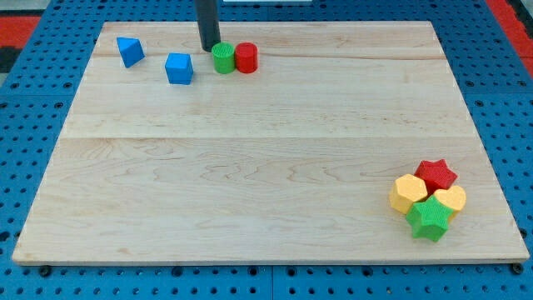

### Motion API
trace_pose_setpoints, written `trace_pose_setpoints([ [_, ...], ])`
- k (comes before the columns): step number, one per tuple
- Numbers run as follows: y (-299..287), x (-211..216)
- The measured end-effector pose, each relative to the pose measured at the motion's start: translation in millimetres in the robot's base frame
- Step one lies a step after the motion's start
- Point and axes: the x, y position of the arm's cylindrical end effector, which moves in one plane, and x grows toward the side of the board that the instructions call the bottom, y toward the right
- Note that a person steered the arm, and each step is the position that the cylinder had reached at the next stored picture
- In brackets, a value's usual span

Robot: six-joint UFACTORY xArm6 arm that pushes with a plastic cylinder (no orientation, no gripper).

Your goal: Push the blue cube to the green circle

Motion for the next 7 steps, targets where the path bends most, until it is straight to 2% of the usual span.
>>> trace_pose_setpoints([
  [3,-89,0],
  [4,-117,17],
  [5,-117,50],
  [7,-62,61],
])
